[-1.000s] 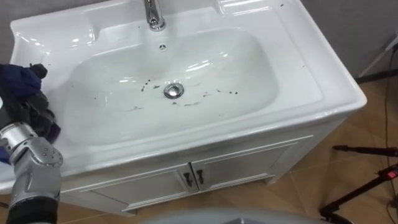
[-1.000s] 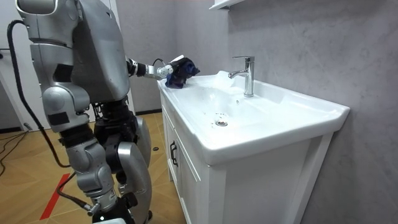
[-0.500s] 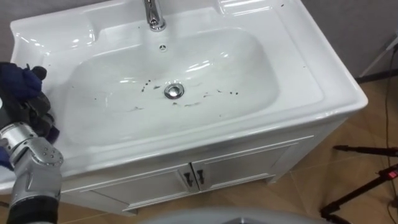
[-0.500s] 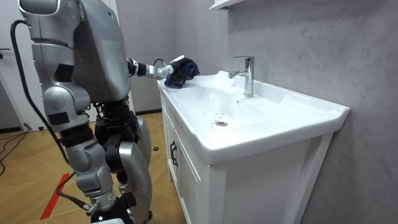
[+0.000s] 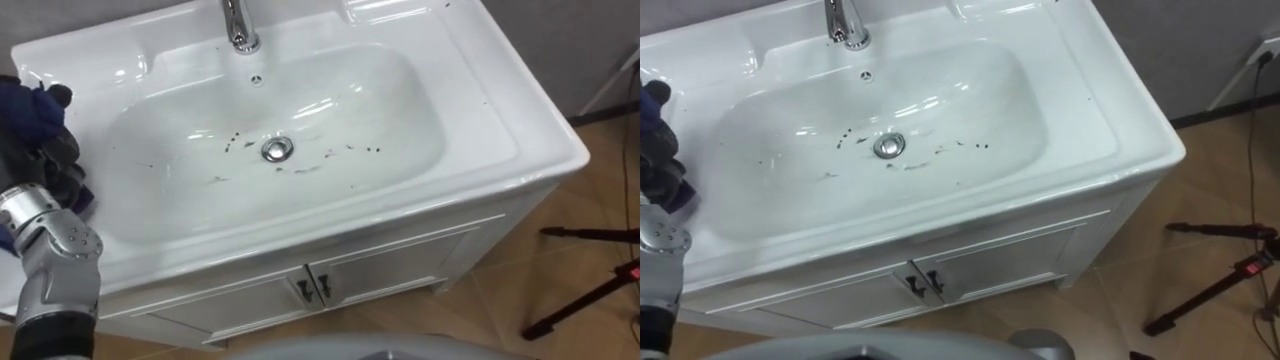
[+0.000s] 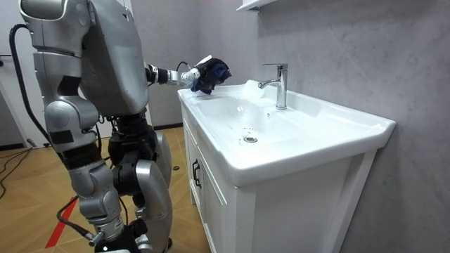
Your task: Wipe basin
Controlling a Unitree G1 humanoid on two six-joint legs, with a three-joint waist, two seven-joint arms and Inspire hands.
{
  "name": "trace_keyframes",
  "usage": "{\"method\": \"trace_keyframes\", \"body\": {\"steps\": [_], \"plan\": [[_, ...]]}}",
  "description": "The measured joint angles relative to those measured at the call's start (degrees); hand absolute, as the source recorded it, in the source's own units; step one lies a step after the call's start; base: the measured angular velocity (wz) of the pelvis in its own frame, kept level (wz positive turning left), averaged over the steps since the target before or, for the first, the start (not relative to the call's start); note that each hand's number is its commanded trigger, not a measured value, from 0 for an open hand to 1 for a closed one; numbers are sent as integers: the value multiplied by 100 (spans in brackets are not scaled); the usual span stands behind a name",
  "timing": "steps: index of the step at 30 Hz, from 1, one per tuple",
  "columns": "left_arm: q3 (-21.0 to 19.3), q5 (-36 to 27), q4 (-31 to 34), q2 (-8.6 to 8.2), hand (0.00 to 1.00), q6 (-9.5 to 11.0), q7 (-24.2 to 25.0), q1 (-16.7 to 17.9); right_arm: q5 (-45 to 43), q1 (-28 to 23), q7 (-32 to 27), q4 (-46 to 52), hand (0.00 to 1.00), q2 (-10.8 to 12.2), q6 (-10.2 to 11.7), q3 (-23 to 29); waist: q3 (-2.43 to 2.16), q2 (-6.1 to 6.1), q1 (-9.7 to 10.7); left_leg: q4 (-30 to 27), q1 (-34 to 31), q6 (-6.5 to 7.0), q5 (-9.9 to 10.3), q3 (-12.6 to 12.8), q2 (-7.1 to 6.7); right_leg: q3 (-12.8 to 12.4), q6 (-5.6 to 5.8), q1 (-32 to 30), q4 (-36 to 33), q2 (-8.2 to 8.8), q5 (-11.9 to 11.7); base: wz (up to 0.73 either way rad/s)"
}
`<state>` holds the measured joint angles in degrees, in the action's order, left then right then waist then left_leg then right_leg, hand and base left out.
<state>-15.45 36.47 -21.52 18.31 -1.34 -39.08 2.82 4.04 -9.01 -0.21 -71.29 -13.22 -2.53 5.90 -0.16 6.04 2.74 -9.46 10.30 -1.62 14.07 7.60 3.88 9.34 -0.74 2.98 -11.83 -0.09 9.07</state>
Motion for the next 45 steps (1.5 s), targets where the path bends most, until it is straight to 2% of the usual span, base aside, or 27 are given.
{"method": "trace_keyframes", "body": {"steps": [1,6,19,20,21,22,30,41,45], "plan": [[0,1,0,0,100,0,0,1,0,9,-11,2,0,0,0,2,2,-2,-13,4,-1,0,0,0,0,-7,0,-4,0,-2,0,0],[-2,19,-1,0,100,-47,4,5,3,12,-34,6,0,-1,-15,52,11,-20,-66,6,-2,0,0,7,-3,-23,4,-12,5,-4,3,-1],[-76,-72,-41,0,100,-463,83,91,-9,-59,-43,5,0,-1,-404,72,-19,-64,-160,6,27,0,0,30,-13,-73,5,-9,1,-9,4,0],[-102,-71,-48,0,52,-501,83,96,-8,-60,-43,7,0,-2,-442,102,-25,-72,-159,5,28,0,0,34,-13,-73,5,-7,-2,-10,3,0],[-123,-71,-48,0,31,-513,83,101,-8,-61,-45,7,0,-2,-461,104,-28,-77,-160,5,30,0,0,34,-13,-73,5,-6,-2,-10,3,0],[-158,-71,-47,1,0,-551,84,115,-9,-68,-48,7,0,-2,-474,105,-34,-86,-164,5,37,0,0,33,-13,-77,5,-5,-2,-11,3,0],[-242,-88,-45,0,0,-672,121,328,-33,-75,-148,94,0,-3,-513,103,-48,-113,-153,5,37,1,0,28,-19,-93,12,4,-12,-6,-2,0],[-233,-66,-35,0,0,-680,91,328,-9,-5,-158,266,0,-4,-434,100,-6,-51,-78,6,32,10,7,-23,-19,-72,9,-13,-82,2,2,0],[-232,-62,-34,0,0,-651,49,328,-8,-1,-159,265,0,-4,-411,99,-7,-23,-13,23,30,10,8,-29,-19,-69,9,-13,-87,0,1,0]]}}
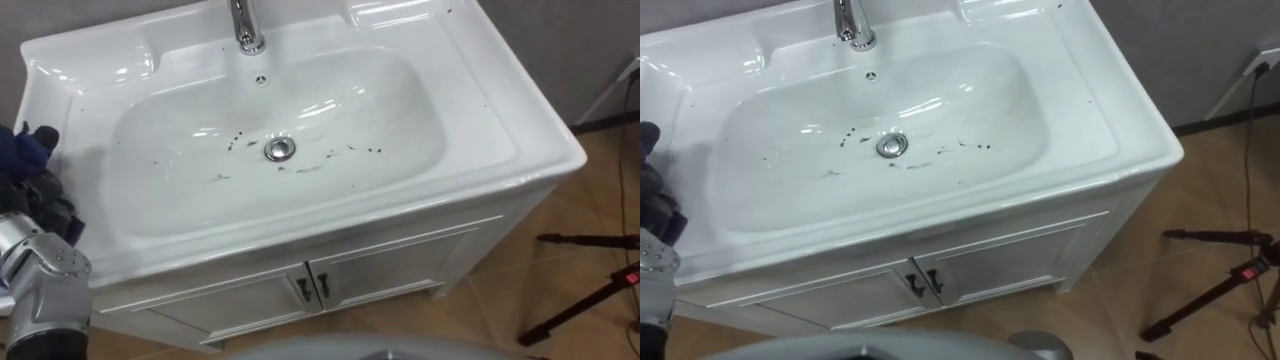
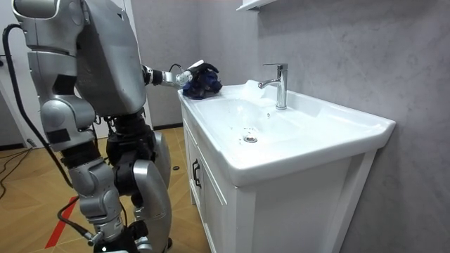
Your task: Wipe basin
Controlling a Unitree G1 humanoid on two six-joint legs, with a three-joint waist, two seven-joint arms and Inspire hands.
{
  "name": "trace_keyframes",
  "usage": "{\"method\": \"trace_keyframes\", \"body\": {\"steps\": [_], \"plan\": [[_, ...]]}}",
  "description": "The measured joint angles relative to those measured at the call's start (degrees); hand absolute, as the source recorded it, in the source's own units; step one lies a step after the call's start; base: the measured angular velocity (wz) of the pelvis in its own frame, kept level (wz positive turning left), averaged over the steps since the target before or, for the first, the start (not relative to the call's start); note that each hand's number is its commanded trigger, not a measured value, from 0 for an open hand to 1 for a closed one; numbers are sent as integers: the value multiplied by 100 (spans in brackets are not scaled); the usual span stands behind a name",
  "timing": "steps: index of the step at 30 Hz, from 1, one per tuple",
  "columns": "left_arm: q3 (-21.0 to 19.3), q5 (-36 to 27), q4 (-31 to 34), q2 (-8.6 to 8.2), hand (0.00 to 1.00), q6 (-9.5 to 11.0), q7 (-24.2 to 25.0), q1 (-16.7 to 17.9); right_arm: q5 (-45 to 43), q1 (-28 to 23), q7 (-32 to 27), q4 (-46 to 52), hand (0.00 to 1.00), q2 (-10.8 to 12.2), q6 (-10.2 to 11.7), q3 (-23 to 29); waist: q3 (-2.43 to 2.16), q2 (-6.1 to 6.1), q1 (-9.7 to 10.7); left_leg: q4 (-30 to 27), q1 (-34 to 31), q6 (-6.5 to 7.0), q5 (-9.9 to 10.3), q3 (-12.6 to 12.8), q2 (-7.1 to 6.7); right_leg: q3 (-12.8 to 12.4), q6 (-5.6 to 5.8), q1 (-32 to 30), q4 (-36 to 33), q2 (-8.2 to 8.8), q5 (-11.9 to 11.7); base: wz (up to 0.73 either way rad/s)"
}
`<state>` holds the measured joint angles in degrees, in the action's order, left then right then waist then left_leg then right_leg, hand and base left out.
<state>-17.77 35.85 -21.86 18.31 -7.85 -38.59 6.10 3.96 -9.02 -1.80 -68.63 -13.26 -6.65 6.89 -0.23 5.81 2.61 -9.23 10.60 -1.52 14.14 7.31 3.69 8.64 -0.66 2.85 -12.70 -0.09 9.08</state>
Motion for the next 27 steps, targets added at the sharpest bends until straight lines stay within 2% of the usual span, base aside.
{"method": "trace_keyframes", "body": {"steps": [9,11,14,19,22,25,27], "plan": [[122,9,233,0,0,382,0,-1,0,4,-3,-6,0,4,314,-2,3,9,35,5,-13,1,-1,20,-1,3,1,13,9,4,1,0],[175,4,340,0,0,421,0,-6,-1,22,-2,-13,0,8,364,-1,25,5,70,0,-17,1,-1,7,-5,2,7,13,11,5,6,0],[239,2,560,-1,0,536,11,-11,-1,24,2,-21,0,25,366,-1,39,3,81,-19,-40,2,-1,-3,-13,2,16,8,10,13,17,3],[272,-30,1037,-2,0,609,52,-13,63,15,9,-46,0,39,402,-4,41,5,109,-21,-48,2,-2,-13,-17,7,18,10,19,15,18,1],[284,-442,1068,-7,0,699,60,-44,94,23,9,-41,0,90,419,-3,47,16,154,-19,-48,2,-2,-14,-19,1,19,16,36,12,18,0],[276,-901,1060,-39,0,729,91,-239,245,29,17,-84,0,218,482,2,40,15,177,-19,-43,3,-4,-34,-14,-2,19,43,102,2,10,0],[222,-915,1086,-66,0,781,95,-354,244,44,48,-169,0,241,558,30,37,18,179,-19,-44,3,-4,-52,-19,-2,23,45,98,6,7,0]]}}
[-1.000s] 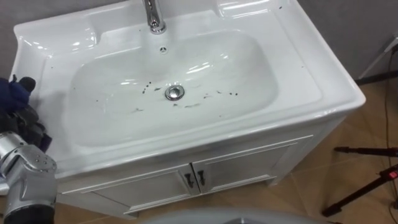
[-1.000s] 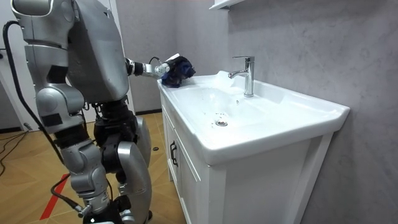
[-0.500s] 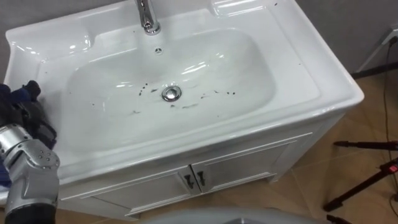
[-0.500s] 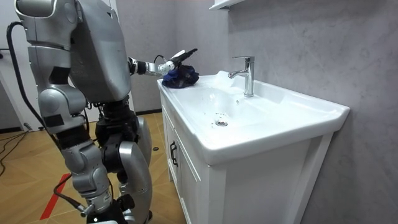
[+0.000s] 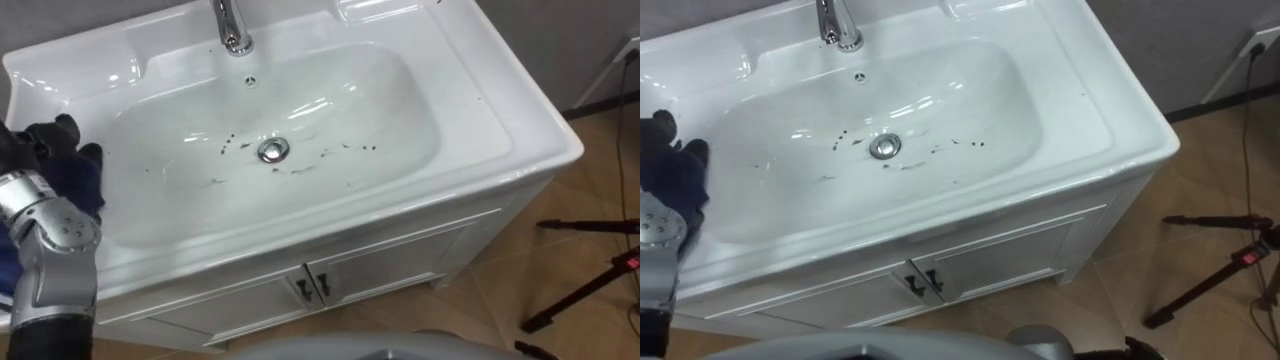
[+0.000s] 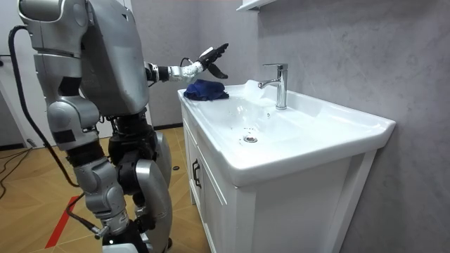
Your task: Wipe basin
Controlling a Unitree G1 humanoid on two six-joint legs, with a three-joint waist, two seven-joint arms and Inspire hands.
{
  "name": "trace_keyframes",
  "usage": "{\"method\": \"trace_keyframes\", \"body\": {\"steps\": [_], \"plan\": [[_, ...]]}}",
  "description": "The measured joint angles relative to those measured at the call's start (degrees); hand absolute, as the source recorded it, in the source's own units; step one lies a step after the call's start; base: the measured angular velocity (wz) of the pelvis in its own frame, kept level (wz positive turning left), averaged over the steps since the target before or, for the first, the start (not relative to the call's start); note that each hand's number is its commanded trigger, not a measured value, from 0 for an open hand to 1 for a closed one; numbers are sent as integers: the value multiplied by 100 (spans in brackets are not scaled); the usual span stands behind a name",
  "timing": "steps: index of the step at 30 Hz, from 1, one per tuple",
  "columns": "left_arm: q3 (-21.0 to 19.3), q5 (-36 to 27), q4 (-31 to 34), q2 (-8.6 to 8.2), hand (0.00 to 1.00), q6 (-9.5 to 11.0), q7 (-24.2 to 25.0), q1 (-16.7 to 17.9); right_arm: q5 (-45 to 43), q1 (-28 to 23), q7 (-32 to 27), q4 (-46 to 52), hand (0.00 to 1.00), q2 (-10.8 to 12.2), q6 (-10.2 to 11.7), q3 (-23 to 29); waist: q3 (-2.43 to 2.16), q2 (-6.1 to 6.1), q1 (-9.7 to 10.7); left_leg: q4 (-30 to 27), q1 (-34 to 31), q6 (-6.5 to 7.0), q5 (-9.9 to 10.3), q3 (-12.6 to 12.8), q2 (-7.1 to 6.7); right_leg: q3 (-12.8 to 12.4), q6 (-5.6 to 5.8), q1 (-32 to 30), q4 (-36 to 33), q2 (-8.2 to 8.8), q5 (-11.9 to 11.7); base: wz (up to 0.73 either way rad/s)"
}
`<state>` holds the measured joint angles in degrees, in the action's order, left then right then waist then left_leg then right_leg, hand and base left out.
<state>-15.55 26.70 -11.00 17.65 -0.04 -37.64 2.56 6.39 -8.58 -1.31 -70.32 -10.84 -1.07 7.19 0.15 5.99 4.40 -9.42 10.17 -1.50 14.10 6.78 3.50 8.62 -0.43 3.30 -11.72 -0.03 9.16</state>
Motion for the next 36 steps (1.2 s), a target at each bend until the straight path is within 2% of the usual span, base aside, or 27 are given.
{"method": "trace_keyframes", "body": {"steps": [6,10,12,15,18,21,23,26,28,31,36], "plan": [[-267,-19,406,1,0,188,-205,-192,3,51,2,-102,0,3,21,148,-1,43,-20,2,-4,0,0,23,-10,-85,7,-41,-27,-3,-2,-4],[-504,-26,552,6,0,347,-337,-252,205,34,-72,-100,0,8,22,148,-20,81,-104,4,5,0,0,67,-9,-88,7,-47,-8,-6,-2,-7],[-644,-53,551,6,0,423,-352,-269,244,-6,-99,-95,0,8,23,147,-24,83,-176,4,2,0,0,59,-9,-79,8,-46,-10,-4,-2,2],[-944,-135,541,9,0,429,-427,-269,182,-56,-105,-79,0,6,23,149,-35,57,-324,5,5,0,0,38,-10,-71,8,-52,-12,-3,-1,0],[-1341,-223,592,12,0,428,-531,-233,186,-120,-110,-65,0,6,24,198,-71,22,-432,18,12,0,0,-10,-14,-69,9,-29,-5,-4,-1,1],[-1627,-474,703,24,0,441,-823,-166,188,-168,-143,-55,0,5,30,192,-74,5,-620,30,35,0,0,-74,-21,-60,14,-1,-3,0,3,1],[-1921,-786,730,30,0,444,-1075,-10,24,-181,-169,-30,0,2,20,194,-74,13,-715,32,39,0,0,-76,-25,-37,15,1,-8,7,4,2],[-2203,-1134,725,40,0,486,-1191,224,-95,-258,-169,98,0,-5,21,202,-69,7,-863,30,52,0,0,-80,-24,-36,15,-22,-7,10,4,0],[-2365,-1402,712,40,0,492,-1252,593,-61,-329,-170,199,0,-4,29,200,-57,24,-965,24,52,0,0,-100,-26,-10,15,-28,-4,18,12,10],[-2423,-1860,623,39,0,509,-1380,939,-26,-326,-170,202,0,-13,22,195,-48,-22,-1073,20,19,2,1,-209,-41,80,22,-34,-48,45,47,18],[-2424,-2251,111,-54,0,509,-1447,1245,4,-265,-149,200,0,-17,-18,182,-53,-16,-1172,9,-75,38,14,-405,-67,242,16,-42,-106,88,68,18]]}}
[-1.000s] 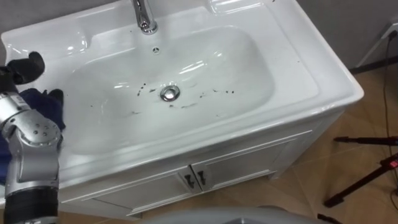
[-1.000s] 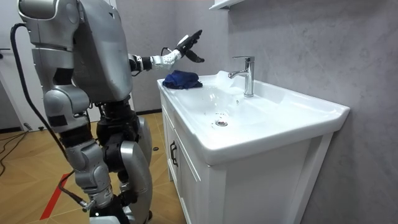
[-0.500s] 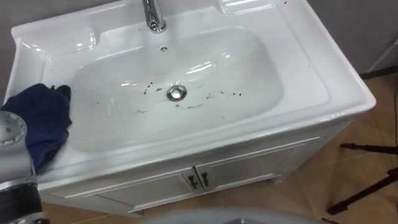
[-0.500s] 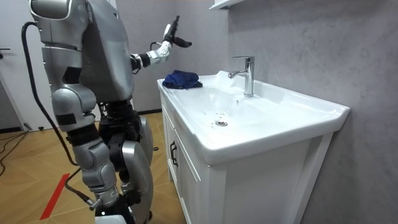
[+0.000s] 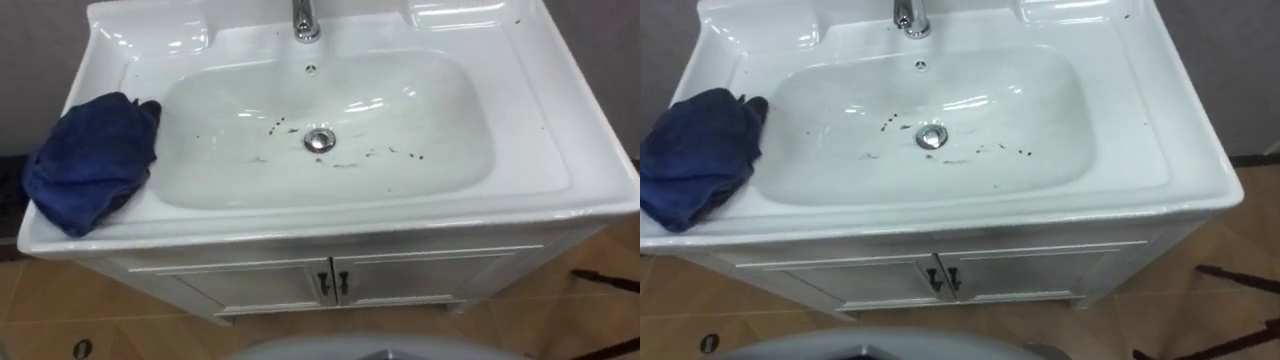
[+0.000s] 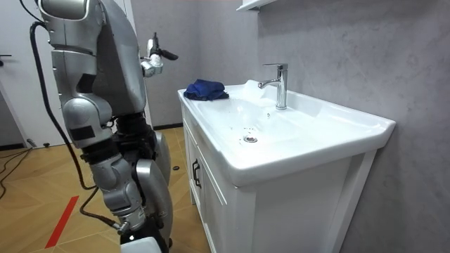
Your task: Wipe basin
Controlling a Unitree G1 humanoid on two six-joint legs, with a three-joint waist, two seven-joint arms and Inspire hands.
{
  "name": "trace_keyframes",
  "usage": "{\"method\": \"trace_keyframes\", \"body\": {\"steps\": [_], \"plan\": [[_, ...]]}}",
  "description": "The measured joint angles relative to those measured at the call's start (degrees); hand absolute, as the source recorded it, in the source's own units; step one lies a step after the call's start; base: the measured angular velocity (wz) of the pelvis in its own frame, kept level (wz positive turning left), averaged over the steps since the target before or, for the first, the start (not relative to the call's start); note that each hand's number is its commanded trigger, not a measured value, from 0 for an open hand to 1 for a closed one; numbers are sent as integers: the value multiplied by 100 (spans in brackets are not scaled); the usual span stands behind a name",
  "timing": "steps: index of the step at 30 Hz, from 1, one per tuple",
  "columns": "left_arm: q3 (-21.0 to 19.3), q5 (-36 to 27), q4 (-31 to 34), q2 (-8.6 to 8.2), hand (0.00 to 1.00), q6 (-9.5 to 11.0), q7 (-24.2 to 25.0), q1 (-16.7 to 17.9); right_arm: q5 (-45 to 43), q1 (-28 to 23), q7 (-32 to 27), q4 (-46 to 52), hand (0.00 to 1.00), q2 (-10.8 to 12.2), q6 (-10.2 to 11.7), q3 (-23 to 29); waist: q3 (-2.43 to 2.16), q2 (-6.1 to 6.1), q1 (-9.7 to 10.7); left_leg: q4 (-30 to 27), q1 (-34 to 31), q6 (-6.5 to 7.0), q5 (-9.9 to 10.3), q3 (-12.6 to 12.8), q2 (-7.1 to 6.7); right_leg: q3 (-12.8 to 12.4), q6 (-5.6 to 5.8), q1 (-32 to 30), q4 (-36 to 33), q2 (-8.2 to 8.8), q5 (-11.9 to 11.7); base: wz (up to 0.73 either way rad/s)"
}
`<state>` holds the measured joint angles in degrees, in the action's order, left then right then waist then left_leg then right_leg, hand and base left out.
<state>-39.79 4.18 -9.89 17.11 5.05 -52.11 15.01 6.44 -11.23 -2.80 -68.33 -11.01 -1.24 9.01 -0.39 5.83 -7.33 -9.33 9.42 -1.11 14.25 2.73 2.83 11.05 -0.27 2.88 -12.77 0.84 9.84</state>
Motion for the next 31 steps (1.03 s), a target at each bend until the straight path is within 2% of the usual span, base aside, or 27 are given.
{"method": "trace_keyframes", "body": {"steps": [2,4,7,9,11,12,14,18,20,23,26,31], "plan": [[6,-144,-108,-135,0,17,-31,285,-16,-12,1,-6,0,-12,-13,1,-43,-24,-43,-2,-17,2,-2,-65,-10,44,3,-2,-16,17,24,12],[76,-346,-414,-227,0,38,-69,350,3,-8,14,-33,0,-37,-20,-9,-63,-49,-29,-11,-10,13,-8,-137,-25,91,13,30,-2,35,31,16],[523,-877,-1026,-531,0,25,-50,511,145,0,44,-28,0,-76,-20,-132,-80,-80,-61,-22,-8,40,-30,-183,-68,190,41,64,-10,98,49,15],[887,-936,-1485,-644,0,16,35,691,216,17,49,-30,0,-62,-57,-283,-81,-170,-85,-21,-8,41,-29,-184,-70,206,45,67,-15,103,63,2],[1360,-1084,-2396,-712,0,-17,247,728,281,64,96,-114,0,-18,-137,-290,-56,-280,-9,-13,-3,39,-27,-272,-70,312,40,117,2,118,75,16],[1485,-1155,-2634,-716,0,-35,335,776,324,59,128,-137,0,-15,-138,-318,-53,-329,-12,-10,-2,39,-27,-293,-70,321,40,131,3,117,83,15],[1818,-1209,-3705,-779,0,-93,780,772,481,63,243,-312,0,-34,-136,-327,-35,-432,-17,29,49,28,-6,-290,-51,314,41,212,58,88,86,3],[1951,-1537,-4737,-932,0,-257,1369,821,666,74,395,-527,0,-51,-258,-399,-31,-465,-30,68,127,35,14,-296,-43,330,56,327,118,69,76,1],[2114,-1599,-5263,-970,0,-442,1771,816,702,88,483,-584,0,-56,-375,-501,-31,-443,-15,65,122,40,16,-297,-47,361,64,359,142,79,72,5],[2150,-1610,-5565,-1007,0,-690,2293,798,706,134,502,-603,0,-57,-394,-544,-27,-444,2,59,156,40,16,-312,-46,387,77,456,218,77,65,9],[2195,-1573,-5652,-1038,0,-806,2742,777,703,233,548,-725,0,-65,-446,-557,-21,-451,21,58,172,40,16,-313,-46,379,82,490,227,77,70,3],[2239,-1571,-5670,-1103,0,-1017,3112,579,638,231,561,-765,0,-58,-459,-566,-9,-460,173,56,175,44,19,-328,-56,401,101,508,213,94,92,6]]}}
